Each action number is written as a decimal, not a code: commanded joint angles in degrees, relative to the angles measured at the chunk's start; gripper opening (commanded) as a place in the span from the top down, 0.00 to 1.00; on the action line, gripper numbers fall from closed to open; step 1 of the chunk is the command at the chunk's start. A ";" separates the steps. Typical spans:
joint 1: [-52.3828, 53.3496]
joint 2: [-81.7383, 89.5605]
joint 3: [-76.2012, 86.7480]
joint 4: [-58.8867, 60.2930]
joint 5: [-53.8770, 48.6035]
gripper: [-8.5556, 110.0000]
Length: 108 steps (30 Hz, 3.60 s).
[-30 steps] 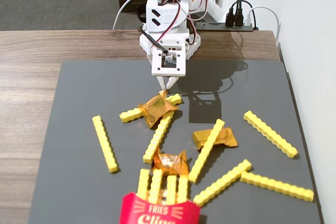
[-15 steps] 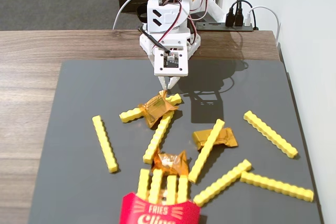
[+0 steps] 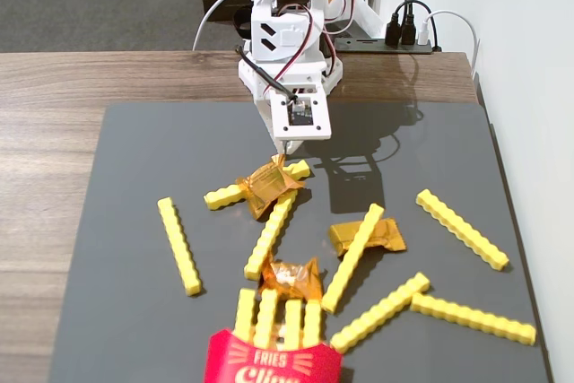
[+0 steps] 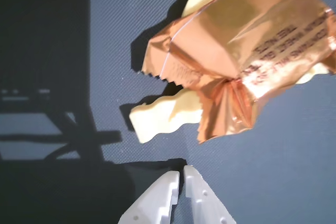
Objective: Grab a fry
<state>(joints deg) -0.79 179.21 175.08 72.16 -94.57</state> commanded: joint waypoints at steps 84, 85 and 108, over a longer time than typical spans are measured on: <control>-3.25 -55.37 -27.95 -12.39 48.43 0.78; -3.16 -55.37 -27.95 -12.39 48.43 0.78; -3.16 -55.46 -27.95 -12.30 47.99 0.92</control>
<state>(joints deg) -3.69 123.66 147.13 60.12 -46.23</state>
